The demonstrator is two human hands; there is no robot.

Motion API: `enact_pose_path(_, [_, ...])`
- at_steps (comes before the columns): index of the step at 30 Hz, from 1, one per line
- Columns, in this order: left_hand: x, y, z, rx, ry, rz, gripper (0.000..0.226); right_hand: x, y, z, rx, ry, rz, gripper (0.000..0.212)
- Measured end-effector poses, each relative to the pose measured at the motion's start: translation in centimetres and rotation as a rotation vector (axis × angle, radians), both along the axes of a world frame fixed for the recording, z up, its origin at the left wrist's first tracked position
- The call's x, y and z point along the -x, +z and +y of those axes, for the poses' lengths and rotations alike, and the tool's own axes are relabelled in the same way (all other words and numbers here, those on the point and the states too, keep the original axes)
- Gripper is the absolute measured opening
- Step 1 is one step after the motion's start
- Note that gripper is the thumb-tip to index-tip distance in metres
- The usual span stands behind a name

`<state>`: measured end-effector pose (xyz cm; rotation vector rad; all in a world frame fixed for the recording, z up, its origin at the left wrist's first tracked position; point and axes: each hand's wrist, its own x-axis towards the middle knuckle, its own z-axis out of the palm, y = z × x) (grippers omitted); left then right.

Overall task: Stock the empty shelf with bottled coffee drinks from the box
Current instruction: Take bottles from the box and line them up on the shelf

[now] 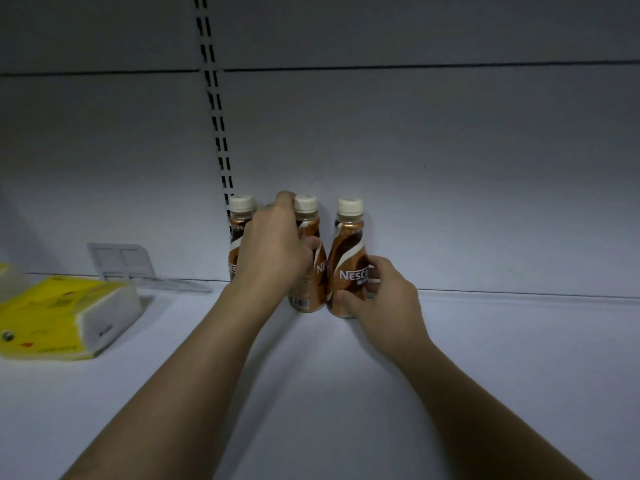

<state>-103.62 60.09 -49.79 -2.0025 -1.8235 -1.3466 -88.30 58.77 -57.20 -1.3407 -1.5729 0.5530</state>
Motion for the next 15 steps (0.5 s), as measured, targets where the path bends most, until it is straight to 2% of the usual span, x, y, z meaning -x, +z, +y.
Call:
enact_pose_path(8, [0.6, 0.1, -0.5, -0.01, 0.032, 0.049, 0.042, 1.2, -0.1, 0.1, -0.023, 0.037, -0.009, 0.054])
enact_pose_path(15, [1.6, 0.0, -1.7, -0.079, 0.058, 0.067, 0.046, 2.0, -0.2, 0.3, -0.029, 0.036, -0.055, 0.055])
